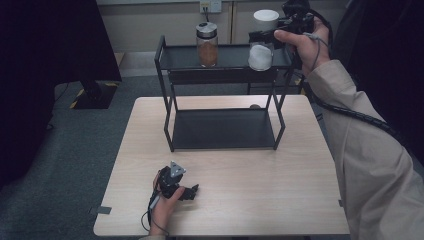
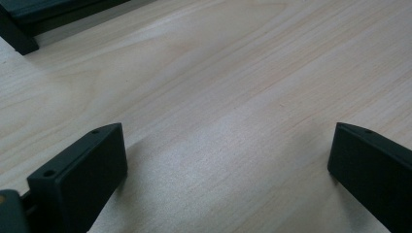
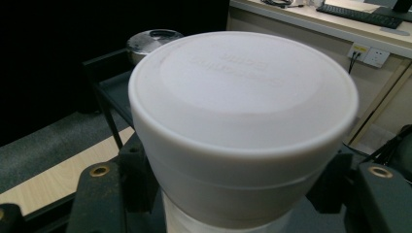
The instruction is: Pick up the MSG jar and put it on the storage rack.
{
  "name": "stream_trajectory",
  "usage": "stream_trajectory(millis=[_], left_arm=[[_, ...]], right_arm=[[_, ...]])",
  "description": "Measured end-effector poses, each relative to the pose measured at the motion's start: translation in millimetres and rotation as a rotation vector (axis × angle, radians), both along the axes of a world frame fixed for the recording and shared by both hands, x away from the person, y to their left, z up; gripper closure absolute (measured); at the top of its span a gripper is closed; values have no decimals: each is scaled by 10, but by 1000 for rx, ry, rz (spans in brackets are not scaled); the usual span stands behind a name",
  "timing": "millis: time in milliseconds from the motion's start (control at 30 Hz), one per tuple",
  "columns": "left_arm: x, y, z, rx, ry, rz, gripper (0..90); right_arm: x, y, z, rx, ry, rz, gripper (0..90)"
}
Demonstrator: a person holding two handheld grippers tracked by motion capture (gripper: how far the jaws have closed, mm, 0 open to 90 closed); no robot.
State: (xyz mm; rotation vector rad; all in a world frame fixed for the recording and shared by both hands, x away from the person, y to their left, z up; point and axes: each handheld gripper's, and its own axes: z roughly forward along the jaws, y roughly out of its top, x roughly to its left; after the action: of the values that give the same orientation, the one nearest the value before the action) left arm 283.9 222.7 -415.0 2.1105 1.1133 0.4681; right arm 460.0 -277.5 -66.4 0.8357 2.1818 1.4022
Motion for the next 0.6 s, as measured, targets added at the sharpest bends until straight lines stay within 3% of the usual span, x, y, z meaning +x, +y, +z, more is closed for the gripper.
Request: stream_trajectory(millis=[600], left_arm=[[0,0,-1,-1,0,0,0]], right_arm=[[284,277,2,-20,-10,-42,347]])
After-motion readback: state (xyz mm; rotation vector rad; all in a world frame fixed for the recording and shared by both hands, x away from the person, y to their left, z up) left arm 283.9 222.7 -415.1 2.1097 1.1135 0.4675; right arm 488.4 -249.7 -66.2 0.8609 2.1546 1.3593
